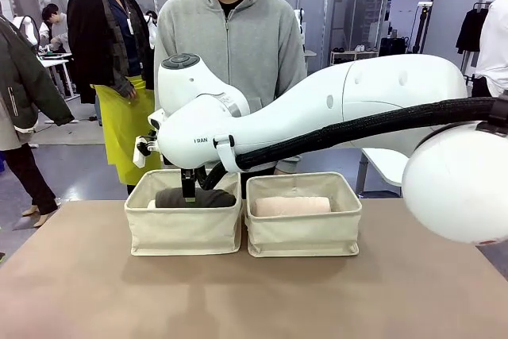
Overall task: Divide the towels into two baskets.
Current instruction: Pick up one hotel-folded towel from the bottom of the table and place it in the Fabric basket indicated by the person.
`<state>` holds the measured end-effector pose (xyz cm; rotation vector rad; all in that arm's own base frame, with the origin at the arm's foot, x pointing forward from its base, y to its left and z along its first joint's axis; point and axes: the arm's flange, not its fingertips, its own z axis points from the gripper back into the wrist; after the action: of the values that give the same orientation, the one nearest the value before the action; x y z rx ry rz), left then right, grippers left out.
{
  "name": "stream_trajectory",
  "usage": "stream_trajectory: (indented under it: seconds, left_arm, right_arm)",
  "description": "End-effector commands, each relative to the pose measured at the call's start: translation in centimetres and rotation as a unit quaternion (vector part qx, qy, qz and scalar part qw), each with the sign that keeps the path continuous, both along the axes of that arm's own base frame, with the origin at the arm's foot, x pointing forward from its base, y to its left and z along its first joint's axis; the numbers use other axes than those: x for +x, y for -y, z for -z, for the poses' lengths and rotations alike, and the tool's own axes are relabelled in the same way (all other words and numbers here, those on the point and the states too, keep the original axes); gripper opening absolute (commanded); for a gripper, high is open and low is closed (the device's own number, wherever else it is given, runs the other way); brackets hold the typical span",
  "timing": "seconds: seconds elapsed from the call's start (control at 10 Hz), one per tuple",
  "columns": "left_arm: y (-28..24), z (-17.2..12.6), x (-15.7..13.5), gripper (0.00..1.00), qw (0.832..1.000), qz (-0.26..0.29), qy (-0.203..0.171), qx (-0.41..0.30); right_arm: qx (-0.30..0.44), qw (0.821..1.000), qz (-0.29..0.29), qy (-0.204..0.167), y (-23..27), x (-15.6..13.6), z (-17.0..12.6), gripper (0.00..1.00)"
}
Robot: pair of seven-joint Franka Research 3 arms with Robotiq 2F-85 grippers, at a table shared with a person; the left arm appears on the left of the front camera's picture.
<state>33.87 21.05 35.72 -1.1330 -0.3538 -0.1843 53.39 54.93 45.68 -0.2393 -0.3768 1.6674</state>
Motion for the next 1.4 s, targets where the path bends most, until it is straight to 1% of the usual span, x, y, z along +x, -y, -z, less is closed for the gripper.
stream_trajectory:
  seconds: [0.0,1.3]
  left_arm:
    - [-0.10,-0.30,-0.18,1.00,1.000,-0.005,0.004,-0.003]
    - [-0.10,-0.30,-0.18,1.00,1.000,-0.005,0.004,-0.003]
  right_arm:
    - [0.000,1.000,0.000,0.000,-0.01,0.02,0.03,1.00]
    - [0.000,1.000,0.001,-0.001,0.07,0.09,0.11,1.00]
